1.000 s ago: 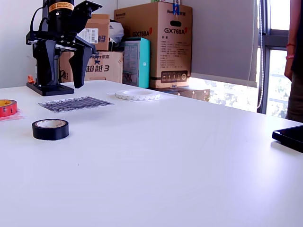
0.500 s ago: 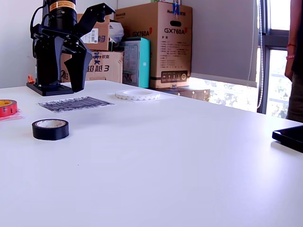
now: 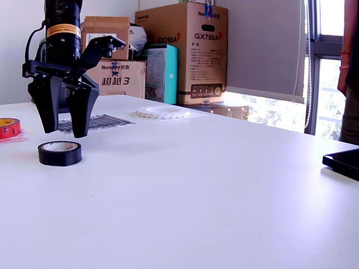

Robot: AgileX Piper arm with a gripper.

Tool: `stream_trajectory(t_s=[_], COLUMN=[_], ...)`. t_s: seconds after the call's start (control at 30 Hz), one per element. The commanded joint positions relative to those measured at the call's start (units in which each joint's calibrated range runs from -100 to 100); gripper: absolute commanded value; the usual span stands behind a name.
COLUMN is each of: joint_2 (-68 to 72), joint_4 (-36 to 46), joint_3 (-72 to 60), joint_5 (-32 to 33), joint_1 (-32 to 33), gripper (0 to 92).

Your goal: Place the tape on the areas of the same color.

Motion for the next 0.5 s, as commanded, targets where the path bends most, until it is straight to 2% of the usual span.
stream_trajectory(t_s=[0.0,0.47], joint_2=[0.8,5.9], joint_4=[0.0,0.0], joint_3=[-0.3,-5.8], joint_5=[-0.2,-0.1], joint_1=[0.4,0.2], gripper=[72.2,72.2])
